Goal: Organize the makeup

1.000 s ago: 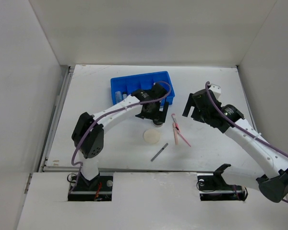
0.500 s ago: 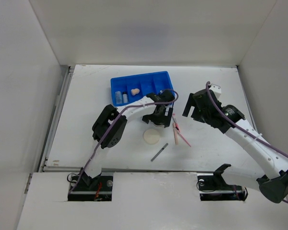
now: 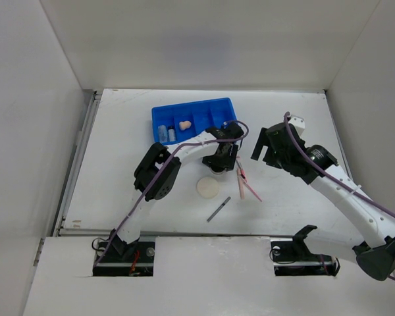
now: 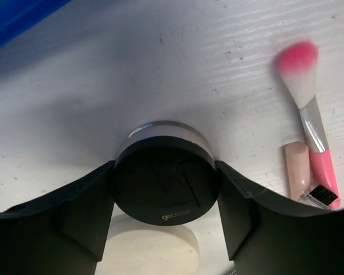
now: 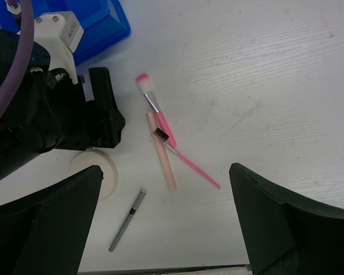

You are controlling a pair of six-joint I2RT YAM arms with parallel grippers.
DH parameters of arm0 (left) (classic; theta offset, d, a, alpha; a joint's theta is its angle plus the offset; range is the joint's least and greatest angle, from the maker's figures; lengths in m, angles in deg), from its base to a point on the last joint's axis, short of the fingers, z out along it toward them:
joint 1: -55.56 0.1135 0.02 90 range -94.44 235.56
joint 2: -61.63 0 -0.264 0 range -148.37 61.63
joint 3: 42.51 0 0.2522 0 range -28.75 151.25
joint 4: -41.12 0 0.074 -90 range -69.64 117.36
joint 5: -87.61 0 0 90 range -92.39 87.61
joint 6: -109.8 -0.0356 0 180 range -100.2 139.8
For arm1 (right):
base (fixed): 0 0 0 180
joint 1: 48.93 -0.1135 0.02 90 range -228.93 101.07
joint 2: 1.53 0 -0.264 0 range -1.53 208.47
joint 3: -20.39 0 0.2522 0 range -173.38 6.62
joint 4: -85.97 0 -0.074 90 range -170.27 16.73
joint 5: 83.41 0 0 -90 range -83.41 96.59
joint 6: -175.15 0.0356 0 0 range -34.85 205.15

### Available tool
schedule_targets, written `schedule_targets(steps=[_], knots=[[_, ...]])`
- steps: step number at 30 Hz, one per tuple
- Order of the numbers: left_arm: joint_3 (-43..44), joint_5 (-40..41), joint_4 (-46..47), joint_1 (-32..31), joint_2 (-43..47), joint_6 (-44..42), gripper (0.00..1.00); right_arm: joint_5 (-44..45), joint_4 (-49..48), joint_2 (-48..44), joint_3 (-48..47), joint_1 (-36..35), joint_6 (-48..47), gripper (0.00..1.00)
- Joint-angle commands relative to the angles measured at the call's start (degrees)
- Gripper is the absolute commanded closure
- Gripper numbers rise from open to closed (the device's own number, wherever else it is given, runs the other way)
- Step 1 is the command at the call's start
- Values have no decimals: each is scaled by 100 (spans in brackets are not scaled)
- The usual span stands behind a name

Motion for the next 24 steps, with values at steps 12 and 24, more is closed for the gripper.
schedule_targets(steps=[12,24], knots=[[258,418,-474,-64,972,-288,73,164,-29,4,-252,38,-53,2],[2523,418,-1081,753,614,-693,77,340,129,-48,-463,38,-53,2]])
